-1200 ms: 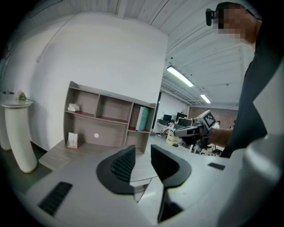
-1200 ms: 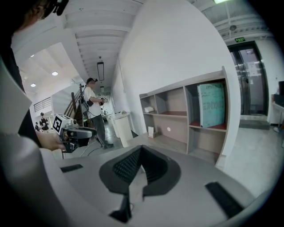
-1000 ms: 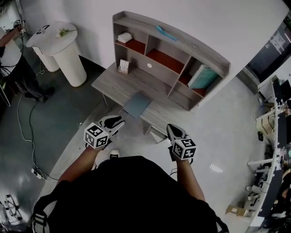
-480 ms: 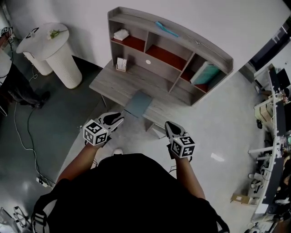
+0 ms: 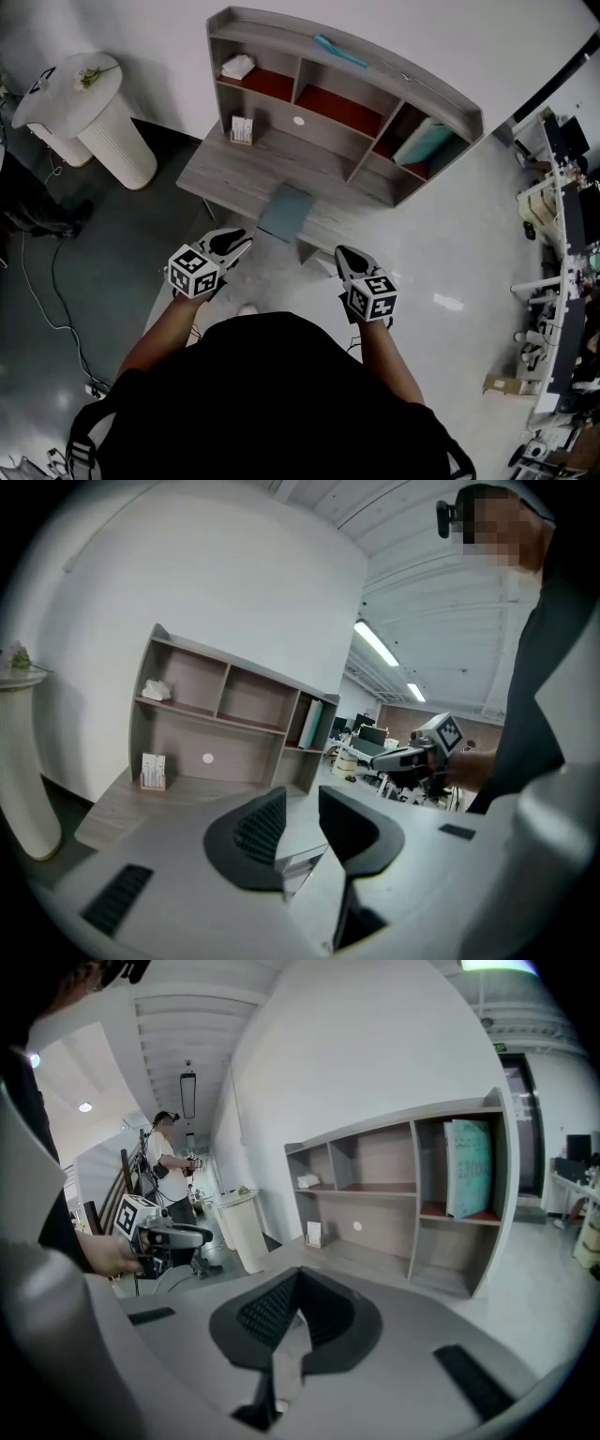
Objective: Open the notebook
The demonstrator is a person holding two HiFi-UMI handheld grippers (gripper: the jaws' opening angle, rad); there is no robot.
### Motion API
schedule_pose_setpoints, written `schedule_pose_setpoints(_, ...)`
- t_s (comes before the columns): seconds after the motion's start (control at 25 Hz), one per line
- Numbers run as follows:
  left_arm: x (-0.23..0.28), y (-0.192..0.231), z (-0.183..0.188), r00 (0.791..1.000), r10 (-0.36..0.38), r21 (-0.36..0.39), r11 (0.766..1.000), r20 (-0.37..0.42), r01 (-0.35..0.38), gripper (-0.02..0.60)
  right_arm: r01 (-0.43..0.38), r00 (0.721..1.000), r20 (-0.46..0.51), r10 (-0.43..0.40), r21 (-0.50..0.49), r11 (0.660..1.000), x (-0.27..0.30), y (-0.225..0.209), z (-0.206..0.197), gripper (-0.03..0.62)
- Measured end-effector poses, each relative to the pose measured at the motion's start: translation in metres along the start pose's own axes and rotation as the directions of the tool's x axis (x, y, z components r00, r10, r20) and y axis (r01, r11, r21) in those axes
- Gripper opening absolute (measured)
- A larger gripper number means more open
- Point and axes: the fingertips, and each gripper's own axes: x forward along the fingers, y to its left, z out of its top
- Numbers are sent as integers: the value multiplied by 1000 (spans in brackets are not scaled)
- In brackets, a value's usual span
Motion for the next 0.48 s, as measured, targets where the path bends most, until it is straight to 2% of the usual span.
schedule_pose_setpoints(0.48, -2, 48, -2, 996, -74, 3, 997, -43, 74, 114, 70, 997, -19, -70, 21, 997, 36, 18, 8, 0)
